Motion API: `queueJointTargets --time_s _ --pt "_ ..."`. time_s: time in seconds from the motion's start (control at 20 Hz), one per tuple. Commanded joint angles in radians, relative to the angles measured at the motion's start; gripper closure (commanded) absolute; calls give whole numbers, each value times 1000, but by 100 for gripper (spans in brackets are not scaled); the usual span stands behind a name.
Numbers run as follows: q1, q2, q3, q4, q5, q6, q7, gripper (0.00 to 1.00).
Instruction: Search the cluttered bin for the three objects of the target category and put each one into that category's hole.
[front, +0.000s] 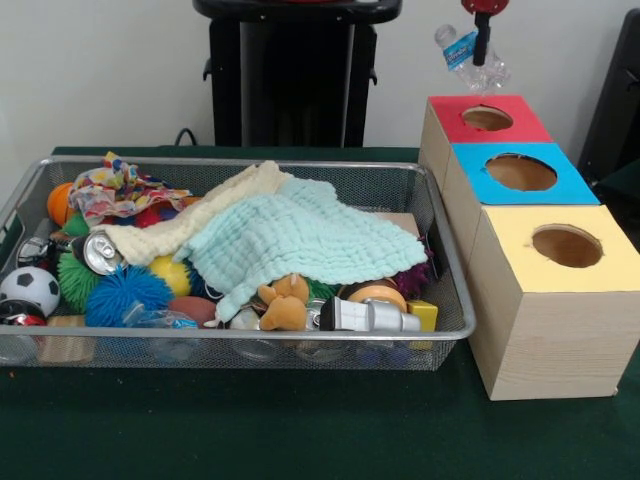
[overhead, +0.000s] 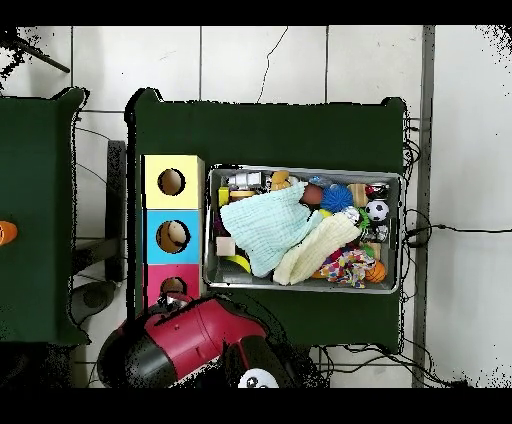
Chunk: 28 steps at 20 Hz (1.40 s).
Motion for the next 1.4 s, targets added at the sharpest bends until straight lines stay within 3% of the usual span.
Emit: queueJointTargets --time_s 0.05,0.2,0.5,0.65,0.9,1.1,1.4 --pt "35 47 -66 -99 86 30 285 100" --pt "81 68 -101 -116 89 15 311 100" --pt "200 169 -220 -136 82 -118 374 100" --pt "222 178 -244 -129 100 -149 365 100" --pt "227 173 -260 -147 131 -127 326 100" --pt "194 156 -223 -165 170 -93 271 100" --pt "143 94 -179 -202 221 66 179 100"
